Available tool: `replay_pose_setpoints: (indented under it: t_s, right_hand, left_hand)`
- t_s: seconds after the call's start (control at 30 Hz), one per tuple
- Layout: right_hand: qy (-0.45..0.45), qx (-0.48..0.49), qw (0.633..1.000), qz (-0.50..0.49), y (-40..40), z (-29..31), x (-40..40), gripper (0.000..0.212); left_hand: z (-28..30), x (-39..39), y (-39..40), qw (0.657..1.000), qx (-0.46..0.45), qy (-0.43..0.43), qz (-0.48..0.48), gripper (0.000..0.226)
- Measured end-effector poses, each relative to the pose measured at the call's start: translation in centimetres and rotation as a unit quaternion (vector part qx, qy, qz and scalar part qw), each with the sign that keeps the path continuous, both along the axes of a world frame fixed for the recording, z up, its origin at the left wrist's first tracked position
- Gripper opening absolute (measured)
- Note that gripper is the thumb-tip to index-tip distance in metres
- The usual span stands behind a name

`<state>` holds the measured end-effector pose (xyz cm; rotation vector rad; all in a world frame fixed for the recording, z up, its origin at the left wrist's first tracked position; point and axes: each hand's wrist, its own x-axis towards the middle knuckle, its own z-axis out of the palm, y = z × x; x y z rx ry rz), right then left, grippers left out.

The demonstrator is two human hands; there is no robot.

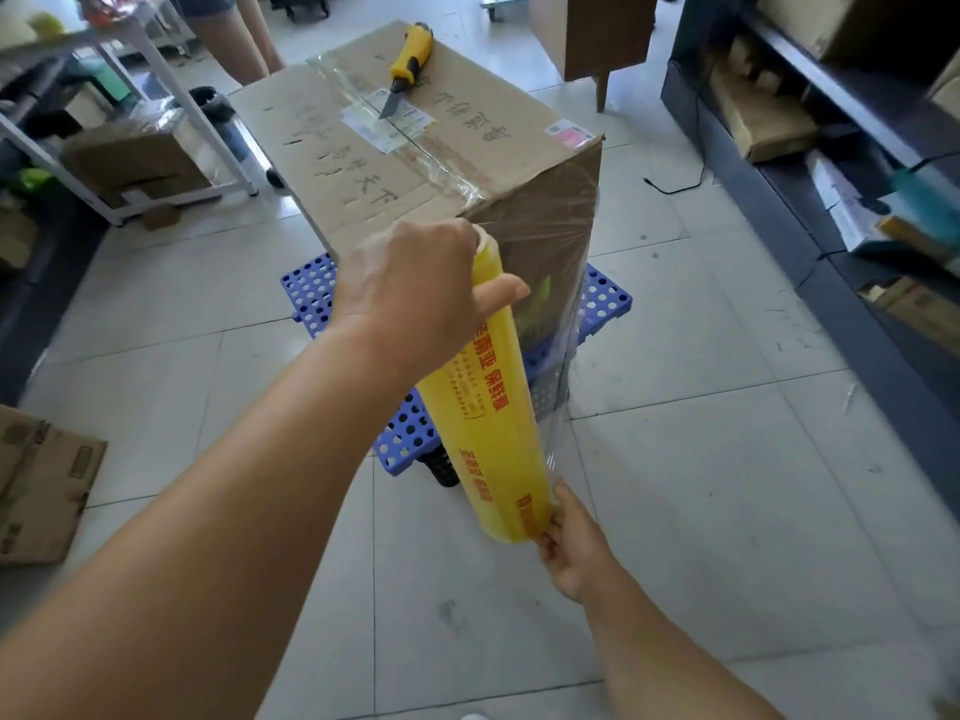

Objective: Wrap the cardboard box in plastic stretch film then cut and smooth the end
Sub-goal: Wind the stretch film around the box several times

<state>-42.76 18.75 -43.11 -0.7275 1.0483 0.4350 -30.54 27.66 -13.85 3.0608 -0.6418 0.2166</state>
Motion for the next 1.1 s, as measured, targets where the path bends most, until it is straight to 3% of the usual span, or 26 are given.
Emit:
replay_pose_setpoints:
  t_s: [0.13,0.33,0.57,0.77,1.1]
  right_hand:
    - [-0.042,0.069,0.995,-0.050,2.4,1.0,-0.5,0.037]
    - [-0.002,-0.040,0.998,-0.048,6.0,2.0,-0.1,0.045]
    - [-0.054,0.002,0.996,-0.071,9.8,2.1,1.2,0.041]
    - [-0.060,0.001,0.997,-0.054,13.0,0.7,3.4,0.058]
    - [-0.053,0.012,0.987,-0.149,17.6,0.2,8.6,0.053]
  left_hand:
    - [0.2,0.2,3.1,0.999,-0.023,0.032,-0.035,0.032]
    - [0.4,-0.1,6.9,0.999,-0.027,0.016,-0.025,0.046]
    - [-0.6,1.3,11.7,0.993,-0.056,0.055,-0.089,0.024]
    - [0.2,3.3,14.0,0.991,-0.066,0.060,-0.095,0.030]
    - [-0.9,8.5,17.3,0.985,-0.042,0.069,-0.153,0.035]
